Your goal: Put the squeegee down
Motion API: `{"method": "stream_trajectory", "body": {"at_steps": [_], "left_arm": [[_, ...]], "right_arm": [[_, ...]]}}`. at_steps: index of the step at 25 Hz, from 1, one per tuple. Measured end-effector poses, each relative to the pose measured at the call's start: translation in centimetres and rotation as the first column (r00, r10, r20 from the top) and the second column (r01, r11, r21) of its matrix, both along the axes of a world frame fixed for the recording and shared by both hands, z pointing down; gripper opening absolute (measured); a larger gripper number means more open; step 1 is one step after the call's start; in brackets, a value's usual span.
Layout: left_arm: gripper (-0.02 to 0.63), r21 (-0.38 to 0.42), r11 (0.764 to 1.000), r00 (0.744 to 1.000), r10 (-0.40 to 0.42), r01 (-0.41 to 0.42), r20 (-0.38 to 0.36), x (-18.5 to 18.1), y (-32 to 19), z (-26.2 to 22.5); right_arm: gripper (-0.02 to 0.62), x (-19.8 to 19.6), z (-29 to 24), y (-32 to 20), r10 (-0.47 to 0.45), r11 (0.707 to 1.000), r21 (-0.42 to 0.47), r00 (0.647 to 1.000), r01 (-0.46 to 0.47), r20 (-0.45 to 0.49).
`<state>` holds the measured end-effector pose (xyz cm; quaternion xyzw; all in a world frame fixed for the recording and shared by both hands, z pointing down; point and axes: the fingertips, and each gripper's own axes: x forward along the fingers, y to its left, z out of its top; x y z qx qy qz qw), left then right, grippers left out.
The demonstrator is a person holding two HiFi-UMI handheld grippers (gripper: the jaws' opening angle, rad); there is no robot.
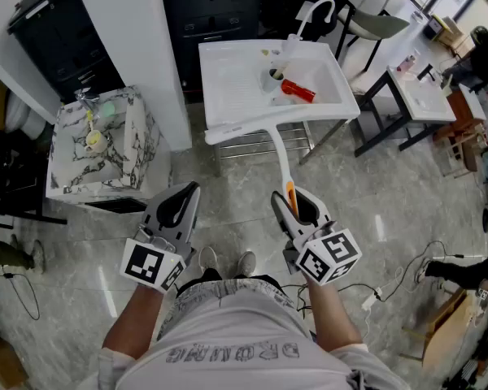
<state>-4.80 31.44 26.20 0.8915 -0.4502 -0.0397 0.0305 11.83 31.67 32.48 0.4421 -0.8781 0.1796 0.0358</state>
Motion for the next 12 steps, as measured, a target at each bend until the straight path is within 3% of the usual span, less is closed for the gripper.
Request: {"method": "stream_trajectory", "body": {"at_steps": [12], "left_arm": [[0.021, -0.001, 1.0, 1.0, 0.004, -0.004, 0.004, 0.21, -0.29, 0.07]], "right_arm": [[0.137, 0.0, -0.19, -0.51, -0.001, 1.0, 0.01, 1.0, 0.001, 0.01]]}}
